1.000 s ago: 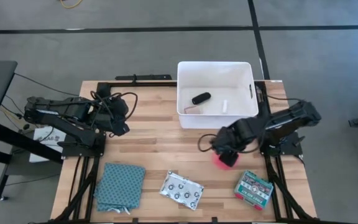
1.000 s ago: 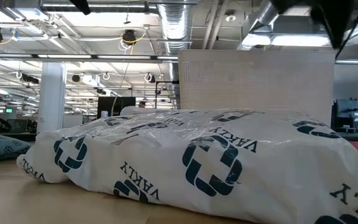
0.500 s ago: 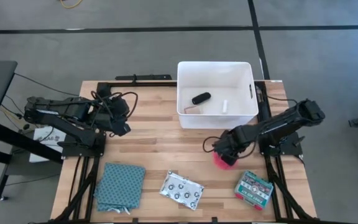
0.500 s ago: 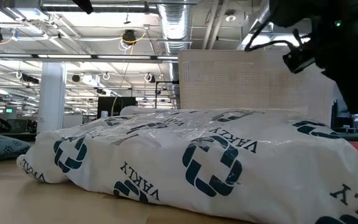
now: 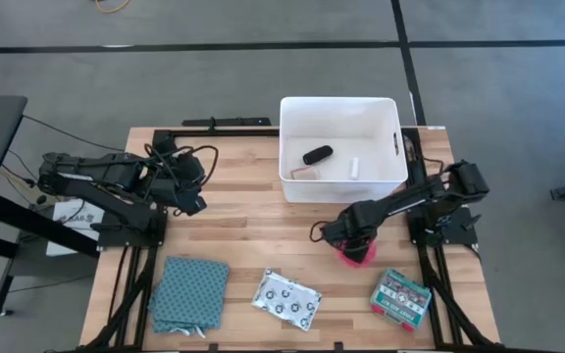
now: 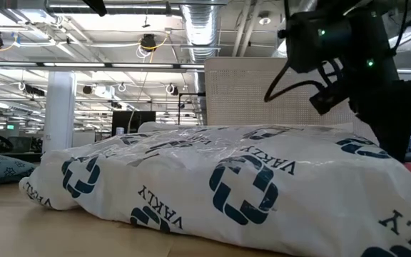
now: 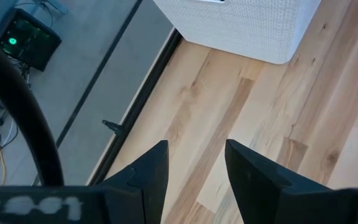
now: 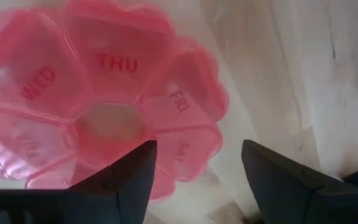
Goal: Pick & place medical supplies in basket/bin
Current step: Put the pink pill organizer in the white bin
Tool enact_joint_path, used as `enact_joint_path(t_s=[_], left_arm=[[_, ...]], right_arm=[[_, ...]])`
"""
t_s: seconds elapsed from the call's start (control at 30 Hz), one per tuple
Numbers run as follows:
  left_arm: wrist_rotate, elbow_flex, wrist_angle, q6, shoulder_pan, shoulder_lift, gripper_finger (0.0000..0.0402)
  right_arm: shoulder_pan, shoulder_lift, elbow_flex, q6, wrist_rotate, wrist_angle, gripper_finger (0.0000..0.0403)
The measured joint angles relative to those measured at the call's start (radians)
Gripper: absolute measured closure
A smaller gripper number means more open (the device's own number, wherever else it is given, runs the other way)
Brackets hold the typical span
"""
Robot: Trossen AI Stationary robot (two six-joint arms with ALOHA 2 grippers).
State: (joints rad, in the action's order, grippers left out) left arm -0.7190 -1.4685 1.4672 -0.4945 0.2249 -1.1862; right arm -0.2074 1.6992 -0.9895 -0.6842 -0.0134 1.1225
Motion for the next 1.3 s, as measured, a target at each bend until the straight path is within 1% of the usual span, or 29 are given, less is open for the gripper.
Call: enact_joint_path(t_s=[0.1,0.17,0.5,0.7,0.93,1.3], left_arm=[[0.0,0.0,0.0,0.0,0.0,0.0,0.0253],[0.0,0.0,0.0,0.0,0.0,0.0,0.0253],[0.0,0.0,0.0,0.001,0.0,0.0,0.0253],[0.0,0.0,0.0,0.001,0.0,0.0,0.0253],[0.001,0.0,0.0,0.001,0.0,0.0,0.0253],[0.001,0.0,0.0,0.001,0.0,0.0,0.0253]], right_arm=[[0.002,0.026,-0.002,0.03,-0.034,0.008,0.0168],[0.002,0.035,-0.006,0.034,-0.034,0.011,0.0168],[0.006,-0.047,-0.022,0.03,-0.036,-0.02,0.0168],[0.006,-0.042,-0.021,0.014,-0.036,-0.028,0.0168],[0.005,-0.041,-0.007,0.036,-0.035,-0.14,0.0168],[0.005,-0.041,0.009,0.037,-0.03,-0.13,0.0168]])
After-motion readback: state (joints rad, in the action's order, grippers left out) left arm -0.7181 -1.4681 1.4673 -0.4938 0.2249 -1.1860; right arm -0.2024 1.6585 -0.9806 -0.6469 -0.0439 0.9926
